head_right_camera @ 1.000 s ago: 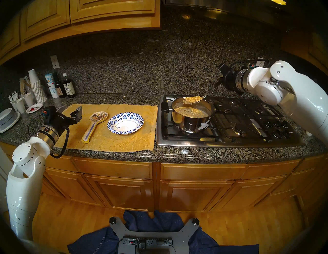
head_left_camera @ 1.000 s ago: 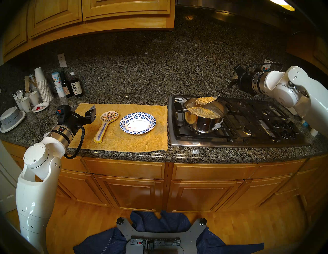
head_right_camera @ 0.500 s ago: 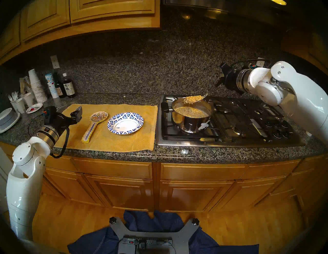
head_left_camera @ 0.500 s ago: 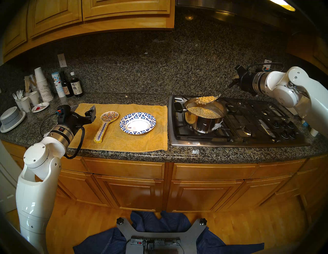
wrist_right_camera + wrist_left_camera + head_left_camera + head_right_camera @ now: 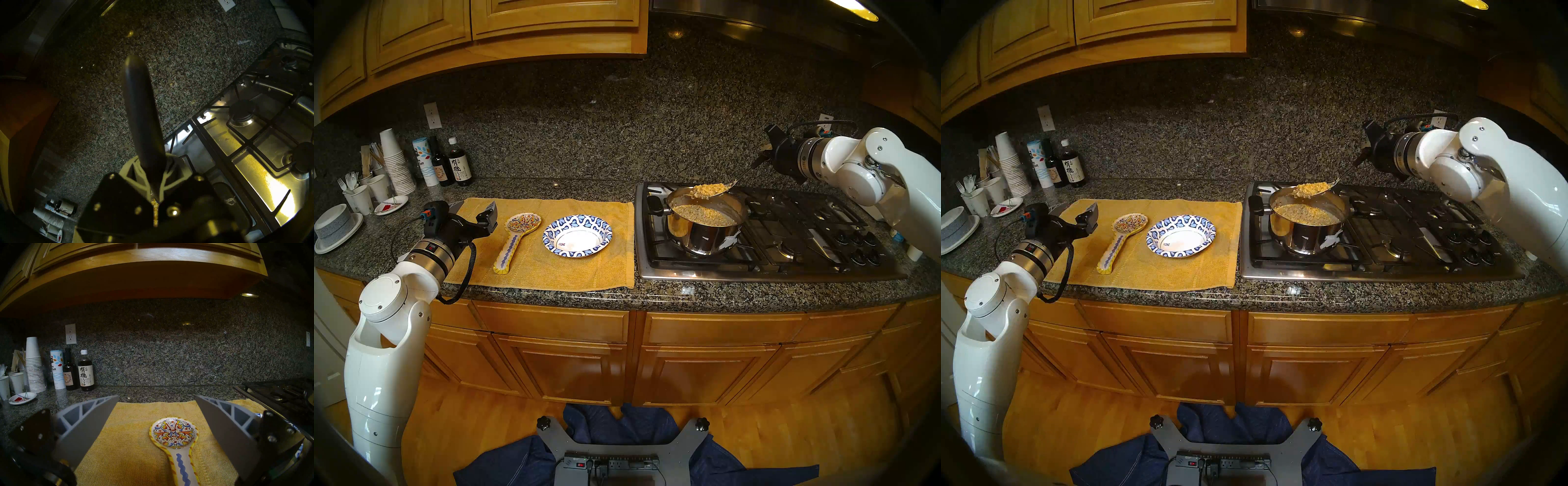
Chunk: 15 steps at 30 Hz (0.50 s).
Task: Scoop oatmeal into bowl
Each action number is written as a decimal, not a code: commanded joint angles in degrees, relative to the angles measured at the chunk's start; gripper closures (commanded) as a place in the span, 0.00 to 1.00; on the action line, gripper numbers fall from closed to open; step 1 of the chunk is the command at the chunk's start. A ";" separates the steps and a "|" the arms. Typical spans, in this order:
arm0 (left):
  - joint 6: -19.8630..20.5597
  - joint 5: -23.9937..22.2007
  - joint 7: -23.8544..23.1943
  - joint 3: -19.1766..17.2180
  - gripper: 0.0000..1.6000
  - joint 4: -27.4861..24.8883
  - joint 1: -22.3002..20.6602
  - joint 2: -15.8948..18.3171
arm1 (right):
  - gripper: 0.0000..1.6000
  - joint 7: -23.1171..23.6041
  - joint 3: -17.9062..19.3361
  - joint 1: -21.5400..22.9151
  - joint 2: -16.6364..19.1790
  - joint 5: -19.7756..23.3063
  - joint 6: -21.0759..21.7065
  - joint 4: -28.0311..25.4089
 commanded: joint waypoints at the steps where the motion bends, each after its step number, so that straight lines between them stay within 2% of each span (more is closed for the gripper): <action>1: 0.90 -2.64 -2.33 -2.17 0.00 -1.61 -2.17 1.73 | 1.00 0.96 2.21 2.32 0.02 -0.45 -0.58 -0.12; 6: 2.86 -5.01 -3.53 -3.35 0.00 -2.47 -3.54 2.63 | 1.00 0.89 2.18 2.32 0.01 -0.42 -0.55 -0.12; 9: 5.40 -7.41 -3.78 -3.73 0.00 -3.40 -4.41 2.39 | 1.00 0.87 2.17 2.32 0.01 -0.41 -0.55 -0.11; 13: 10.62 -11.91 -3.83 -4.33 0.00 -4.23 -5.60 1.84 | 1.00 0.87 2.16 2.33 0.01 -0.41 -0.55 -0.11; 15: 16.19 -16.83 -3.01 -4.48 0.00 -4.70 -6.86 1.44 | 1.00 0.86 2.15 2.33 0.01 -0.40 -0.55 -0.11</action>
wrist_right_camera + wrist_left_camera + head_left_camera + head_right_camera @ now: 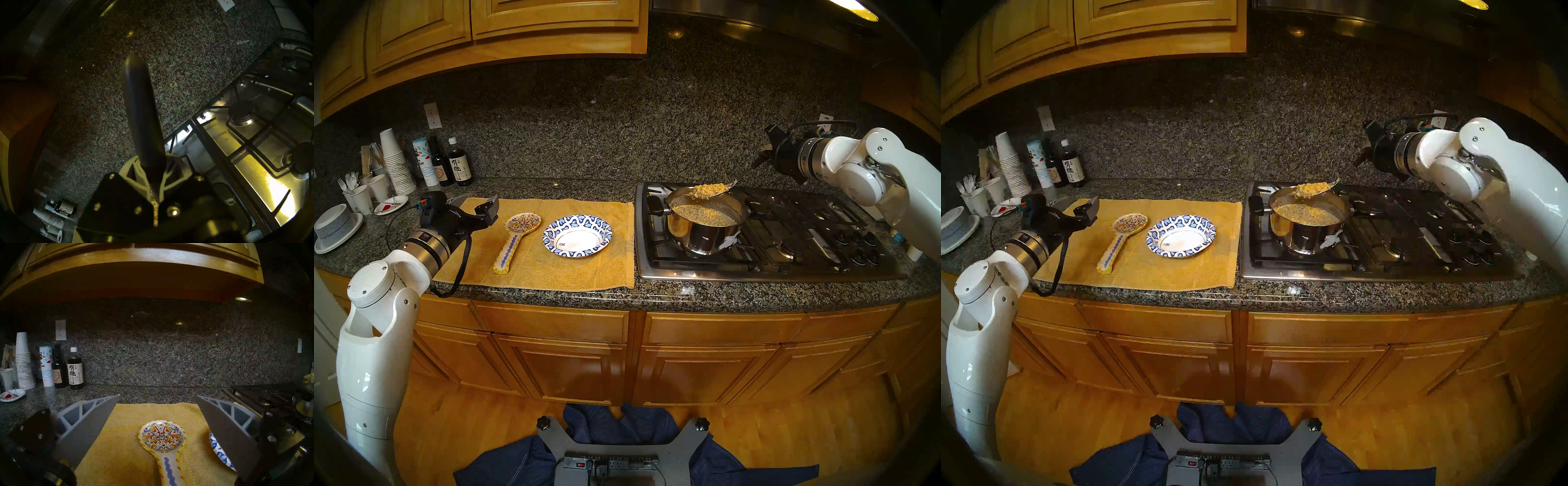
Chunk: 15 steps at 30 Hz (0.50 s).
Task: Scoop oatmeal into bowl
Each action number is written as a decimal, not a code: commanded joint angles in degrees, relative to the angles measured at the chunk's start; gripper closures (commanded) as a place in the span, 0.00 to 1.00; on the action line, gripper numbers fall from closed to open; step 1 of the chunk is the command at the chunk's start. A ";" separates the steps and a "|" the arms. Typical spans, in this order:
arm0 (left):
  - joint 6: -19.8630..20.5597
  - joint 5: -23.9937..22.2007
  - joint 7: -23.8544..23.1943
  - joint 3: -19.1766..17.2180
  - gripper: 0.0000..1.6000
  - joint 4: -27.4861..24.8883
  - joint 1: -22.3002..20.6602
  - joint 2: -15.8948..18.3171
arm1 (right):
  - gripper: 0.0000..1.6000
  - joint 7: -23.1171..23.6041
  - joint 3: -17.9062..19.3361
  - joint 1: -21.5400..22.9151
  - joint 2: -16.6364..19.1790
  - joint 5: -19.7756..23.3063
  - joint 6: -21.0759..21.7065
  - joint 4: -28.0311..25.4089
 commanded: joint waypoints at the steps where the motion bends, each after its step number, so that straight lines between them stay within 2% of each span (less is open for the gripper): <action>1: 6.85 -7.28 0.80 -1.32 0.00 -2.88 -4.36 -0.17 | 1.00 0.87 2.20 2.33 -0.01 -0.43 -0.51 -0.14; 2: 6.85 -7.28 0.80 -1.32 0.00 -2.88 -4.36 -0.17 | 1.00 0.87 2.20 2.33 -0.01 -0.43 -0.51 -0.14; 3: 8.97 -8.31 1.18 -1.34 0.00 -3.21 -4.81 -0.40 | 1.00 0.87 2.20 2.34 -0.01 -0.43 -0.52 -0.14; 4: 9.16 -9.12 1.57 -1.06 0.00 -3.29 -4.81 -0.26 | 1.00 0.88 2.20 2.34 -0.01 -0.44 -0.52 -0.14; 6: 12.38 -10.49 2.53 -1.11 0.00 -3.77 -5.48 -0.59 | 1.00 0.90 2.21 2.35 -0.01 -0.44 -0.53 -0.14; 12: 18.67 -15.46 5.73 -1.10 0.00 -3.47 -7.05 -2.40 | 1.00 0.97 2.21 2.36 0.00 -0.46 -0.56 -0.14; 15: 20.31 -17.05 7.05 -1.28 0.00 -2.85 -7.89 -3.37 | 1.00 0.97 2.21 2.36 0.00 -0.47 -0.57 -0.15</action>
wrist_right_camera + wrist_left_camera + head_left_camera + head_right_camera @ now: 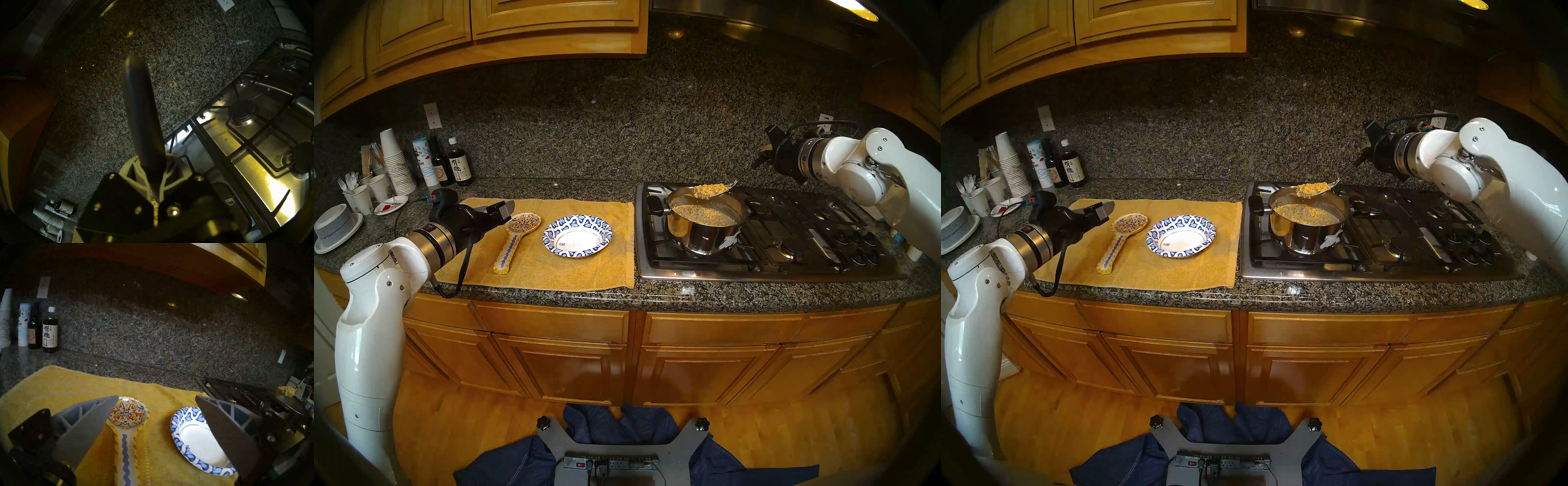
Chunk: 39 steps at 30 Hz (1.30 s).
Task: Scoop oatmeal into bowl
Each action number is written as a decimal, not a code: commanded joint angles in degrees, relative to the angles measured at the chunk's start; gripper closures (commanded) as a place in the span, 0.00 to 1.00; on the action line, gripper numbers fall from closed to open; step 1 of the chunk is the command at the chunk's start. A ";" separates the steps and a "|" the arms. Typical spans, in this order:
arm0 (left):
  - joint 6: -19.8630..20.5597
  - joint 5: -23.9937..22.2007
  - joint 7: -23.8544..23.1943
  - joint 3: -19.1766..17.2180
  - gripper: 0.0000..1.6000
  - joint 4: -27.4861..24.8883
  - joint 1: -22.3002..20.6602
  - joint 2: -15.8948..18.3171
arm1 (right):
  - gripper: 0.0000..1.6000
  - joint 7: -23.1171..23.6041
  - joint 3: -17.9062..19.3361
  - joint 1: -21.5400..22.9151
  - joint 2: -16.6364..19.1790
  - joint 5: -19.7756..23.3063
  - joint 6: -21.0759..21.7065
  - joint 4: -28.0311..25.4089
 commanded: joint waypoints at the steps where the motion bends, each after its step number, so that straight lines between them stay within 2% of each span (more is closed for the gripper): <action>1: 3.77 -4.99 2.63 -1.04 0.00 -0.52 -4.50 -2.31 | 1.00 0.99 2.24 2.36 -0.01 -0.47 -0.55 -0.16; 5: 5.42 -8.15 4.16 -1.55 0.00 1.49 -5.88 -4.39 | 1.00 0.99 2.24 2.36 -0.01 -0.48 -0.56 -0.16; 12: 6.70 -9.95 6.40 -1.46 0.00 2.41 -7.01 -5.23 | 1.00 1.02 2.24 2.36 0.00 -0.48 -0.57 -0.17; 39: 7.99 -9.44 9.02 3.79 0.00 -0.73 -6.08 -6.60 | 1.00 1.06 2.24 2.36 0.00 -0.50 -0.60 -0.17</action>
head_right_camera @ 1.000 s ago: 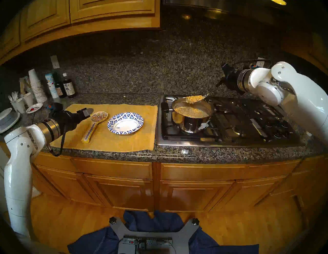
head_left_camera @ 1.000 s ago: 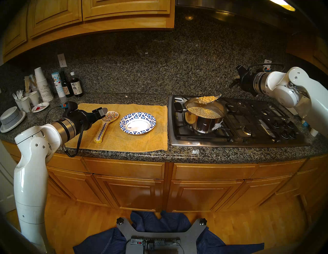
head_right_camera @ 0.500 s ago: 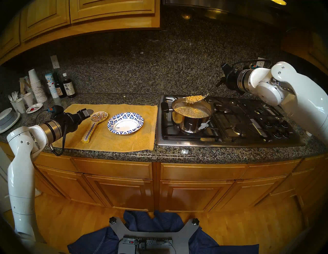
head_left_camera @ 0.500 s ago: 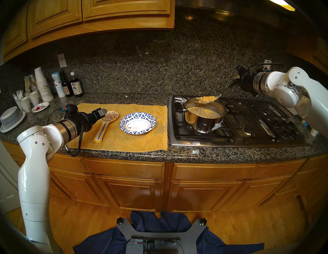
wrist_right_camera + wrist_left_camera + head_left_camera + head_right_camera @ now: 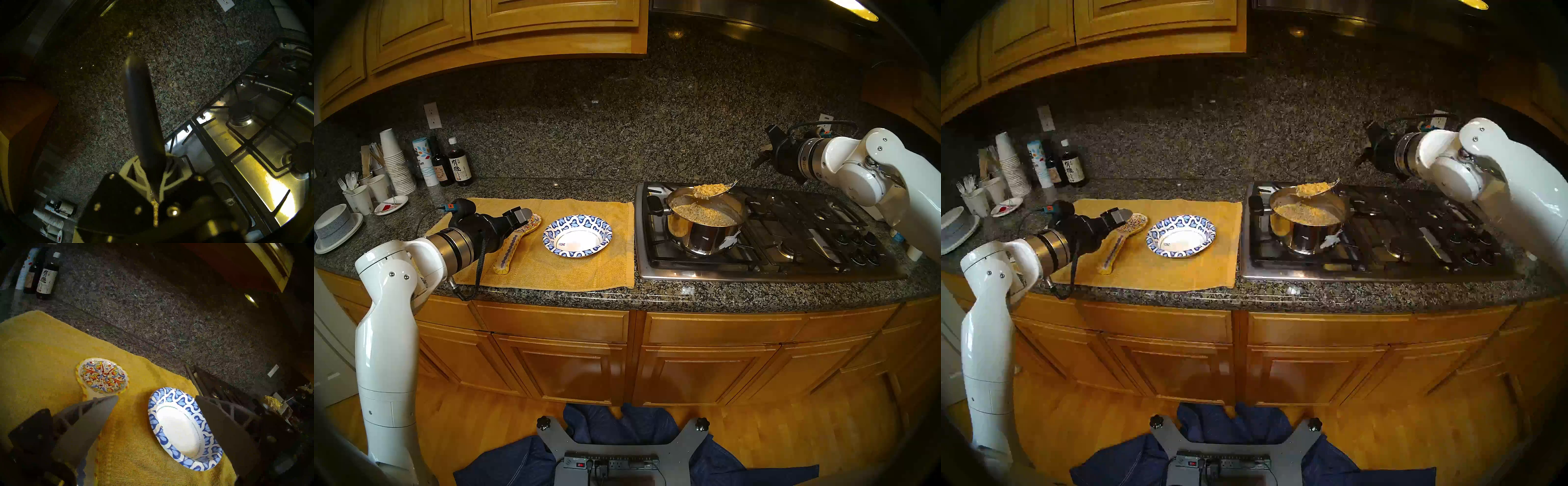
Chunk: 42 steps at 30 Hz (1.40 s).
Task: Scoop oatmeal into bowl
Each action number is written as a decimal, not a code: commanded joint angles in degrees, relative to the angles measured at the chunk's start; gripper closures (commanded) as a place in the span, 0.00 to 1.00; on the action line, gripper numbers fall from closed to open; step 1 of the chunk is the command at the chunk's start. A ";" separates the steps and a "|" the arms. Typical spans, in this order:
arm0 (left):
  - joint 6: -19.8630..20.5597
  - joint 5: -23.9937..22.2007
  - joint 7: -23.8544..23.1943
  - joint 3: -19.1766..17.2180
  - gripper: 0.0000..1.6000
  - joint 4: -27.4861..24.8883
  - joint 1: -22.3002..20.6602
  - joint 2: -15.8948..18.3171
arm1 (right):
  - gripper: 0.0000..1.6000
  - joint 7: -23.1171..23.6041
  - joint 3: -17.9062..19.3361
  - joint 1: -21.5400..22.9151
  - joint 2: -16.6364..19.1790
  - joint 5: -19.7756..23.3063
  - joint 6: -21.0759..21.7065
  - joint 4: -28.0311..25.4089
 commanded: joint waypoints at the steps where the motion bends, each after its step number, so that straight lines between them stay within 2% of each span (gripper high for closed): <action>1: -0.08 0.15 0.67 0.91 0.00 -1.93 -1.28 -0.14 | 1.00 1.03 2.25 2.36 -0.02 -0.50 -0.54 -0.15; 17: -1.15 0.71 2.00 4.01 0.00 -0.71 -1.65 -0.82 | 1.00 1.04 2.25 2.36 -0.02 -0.50 -0.55 -0.15; 25: -4.42 4.09 0.46 5.76 0.00 1.00 -0.98 -0.10 | 1.00 1.04 2.24 2.36 -0.02 -0.50 -0.55 -0.15; 42: -7.03 6.27 -1.83 6.73 0.00 1.87 -0.50 -0.09 | 1.00 1.03 2.24 2.37 -0.02 -0.50 -0.55 -0.16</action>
